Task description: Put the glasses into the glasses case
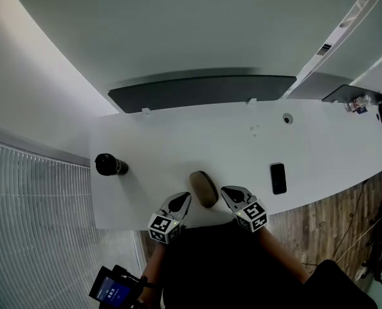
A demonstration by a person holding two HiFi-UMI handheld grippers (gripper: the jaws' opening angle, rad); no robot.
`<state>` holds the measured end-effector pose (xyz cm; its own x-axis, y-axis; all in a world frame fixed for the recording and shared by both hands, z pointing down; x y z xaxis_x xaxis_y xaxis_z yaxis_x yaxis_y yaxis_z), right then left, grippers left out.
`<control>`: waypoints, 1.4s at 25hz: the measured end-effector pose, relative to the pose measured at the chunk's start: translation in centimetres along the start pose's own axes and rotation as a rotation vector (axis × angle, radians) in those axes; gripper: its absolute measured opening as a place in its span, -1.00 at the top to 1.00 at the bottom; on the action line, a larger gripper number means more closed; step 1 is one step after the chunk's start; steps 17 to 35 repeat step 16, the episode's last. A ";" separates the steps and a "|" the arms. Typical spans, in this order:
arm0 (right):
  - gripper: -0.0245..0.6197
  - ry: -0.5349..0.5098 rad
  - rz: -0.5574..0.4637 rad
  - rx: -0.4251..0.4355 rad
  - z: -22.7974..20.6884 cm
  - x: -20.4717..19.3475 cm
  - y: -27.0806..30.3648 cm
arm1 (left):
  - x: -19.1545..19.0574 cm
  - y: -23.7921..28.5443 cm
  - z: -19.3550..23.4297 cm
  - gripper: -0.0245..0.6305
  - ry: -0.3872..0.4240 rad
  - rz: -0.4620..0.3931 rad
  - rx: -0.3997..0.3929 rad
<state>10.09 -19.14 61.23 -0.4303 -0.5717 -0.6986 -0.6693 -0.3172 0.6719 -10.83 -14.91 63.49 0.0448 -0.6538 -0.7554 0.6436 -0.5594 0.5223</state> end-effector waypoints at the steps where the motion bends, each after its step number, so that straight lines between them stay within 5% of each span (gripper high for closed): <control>1: 0.90 -0.003 0.006 -0.001 0.1 -0.1 0.0 | -0.1 0.2 -0.1 0.90 -0.013 0.007 0.002; 35: 0.90 0.010 0.030 -0.013 -0.4 -0.4 0.5 | -0.9 1.3 -0.6 0.90 0.007 0.049 -0.050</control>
Point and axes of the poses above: the fingertips, and each gripper's own axes: y forward along the fingers, z to its left, x out of its top, the point moved 7 cm from there along -y, backward along the fingers, and after that the axes turned 13 degrees about z, right-handed, at the moved point
